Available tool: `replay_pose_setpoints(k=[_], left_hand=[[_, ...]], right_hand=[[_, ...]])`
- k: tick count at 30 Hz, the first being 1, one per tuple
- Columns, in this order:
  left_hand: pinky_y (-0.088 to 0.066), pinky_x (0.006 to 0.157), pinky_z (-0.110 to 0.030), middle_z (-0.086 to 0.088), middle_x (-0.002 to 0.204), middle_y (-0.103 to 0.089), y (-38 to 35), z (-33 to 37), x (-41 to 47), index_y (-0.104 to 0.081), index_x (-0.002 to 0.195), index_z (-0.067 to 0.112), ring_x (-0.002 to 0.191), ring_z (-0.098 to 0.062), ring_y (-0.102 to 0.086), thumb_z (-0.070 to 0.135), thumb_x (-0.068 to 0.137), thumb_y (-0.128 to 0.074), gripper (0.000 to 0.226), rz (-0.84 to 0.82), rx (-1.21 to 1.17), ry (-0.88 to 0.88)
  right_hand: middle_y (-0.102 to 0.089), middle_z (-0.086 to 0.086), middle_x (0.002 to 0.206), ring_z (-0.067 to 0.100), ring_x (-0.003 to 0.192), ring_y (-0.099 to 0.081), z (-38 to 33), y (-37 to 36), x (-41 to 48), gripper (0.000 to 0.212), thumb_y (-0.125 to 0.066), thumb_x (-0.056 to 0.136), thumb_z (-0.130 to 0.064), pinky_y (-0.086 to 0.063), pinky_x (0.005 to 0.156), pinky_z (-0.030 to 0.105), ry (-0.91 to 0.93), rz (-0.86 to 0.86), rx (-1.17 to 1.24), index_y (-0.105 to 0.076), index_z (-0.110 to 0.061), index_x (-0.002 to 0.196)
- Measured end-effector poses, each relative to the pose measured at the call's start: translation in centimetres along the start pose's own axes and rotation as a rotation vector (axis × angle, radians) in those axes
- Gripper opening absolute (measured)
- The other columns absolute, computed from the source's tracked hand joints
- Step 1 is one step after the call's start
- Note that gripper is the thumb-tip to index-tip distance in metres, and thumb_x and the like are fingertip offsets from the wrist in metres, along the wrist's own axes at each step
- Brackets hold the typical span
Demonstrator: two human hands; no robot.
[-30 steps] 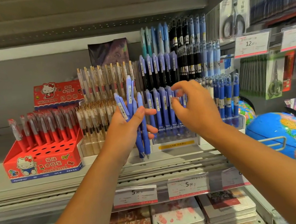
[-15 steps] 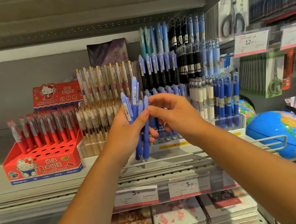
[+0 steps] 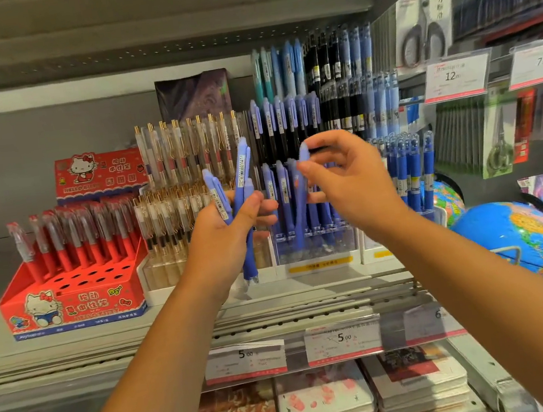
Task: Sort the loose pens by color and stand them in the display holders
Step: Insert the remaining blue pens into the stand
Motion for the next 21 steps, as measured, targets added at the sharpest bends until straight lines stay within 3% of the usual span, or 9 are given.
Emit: replay_pose_setpoints(k=[5,9,11,14,18,21], left_hand=[[-0.060,0.081,-0.039,0.007,0.089,-0.075,0.2,0.2,-0.2,-0.067,0.103,0.020,0.081,-0.014,-0.070,0.024,0.099,-0.051,0.017,-0.003,0.019,-0.003],[-0.061,0.076,-0.041,0.005,0.090,-0.074,0.0,0.4,-0.4,-0.066,0.107,0.020,0.075,-0.017,-0.069,0.032,0.093,-0.052,0.023,-0.030,-0.002,-0.010],[-0.061,0.075,-0.040,0.003,0.090,-0.074,-0.1,0.5,-0.4,-0.066,0.108,0.021,0.074,-0.018,-0.069,0.034,0.091,-0.053,0.025,-0.036,-0.007,-0.012],[-0.061,0.073,-0.038,0.003,0.089,-0.074,-0.1,0.4,-0.4,-0.066,0.108,0.020,0.072,-0.018,-0.068,0.031,0.093,-0.052,0.023,-0.035,-0.010,-0.009],[-0.059,0.068,-0.031,0.004,0.085,-0.073,-0.1,0.3,-0.4,-0.068,0.108,0.018,0.071,-0.016,-0.068,0.037,0.086,-0.055,0.031,-0.036,-0.034,0.017],[-0.059,0.066,-0.028,0.006,0.083,-0.070,-0.1,0.1,-0.4,-0.071,0.101,0.023,0.073,-0.015,-0.069,0.039,0.081,-0.059,0.028,-0.019,-0.027,0.047]], right_hand=[[-0.061,-0.007,0.093,0.014,0.086,-0.067,0.1,2.3,0.8,0.018,-0.064,0.094,-0.015,-0.061,0.064,0.032,0.071,0.128,-0.148,-0.059,-0.023,0.110],[-0.059,-0.017,0.088,0.007,0.079,-0.063,-0.1,3.1,0.8,0.018,-0.063,0.095,-0.016,-0.059,0.069,0.037,0.174,0.266,-0.296,-0.056,-0.028,0.107],[-0.058,-0.019,0.089,0.003,0.076,-0.060,-0.1,3.2,0.7,0.018,-0.062,0.096,-0.016,-0.057,0.070,0.032,0.222,0.297,-0.361,-0.055,-0.026,0.108],[-0.061,-0.011,0.093,0.003,0.078,-0.059,-0.2,3.1,0.5,0.018,-0.062,0.095,-0.015,-0.051,0.071,0.023,0.286,0.319,-0.473,-0.057,-0.020,0.112],[-0.064,0.001,0.106,0.017,0.093,-0.061,0.4,2.8,0.2,0.024,-0.063,0.095,-0.015,-0.053,0.082,0.036,0.246,0.262,-0.579,-0.058,-0.014,0.119],[-0.064,0.001,0.106,0.021,0.091,-0.060,0.9,2.8,0.1,0.025,-0.062,0.096,-0.018,-0.052,0.077,0.042,0.190,0.215,-0.669,-0.057,-0.015,0.120]])
Point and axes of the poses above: each hand's wrist, its own x-axis towards the middle knuckle, its own y-axis out of the back of the hand, z = x × y, the point moved 3 cm from there along x, towards the middle knuckle
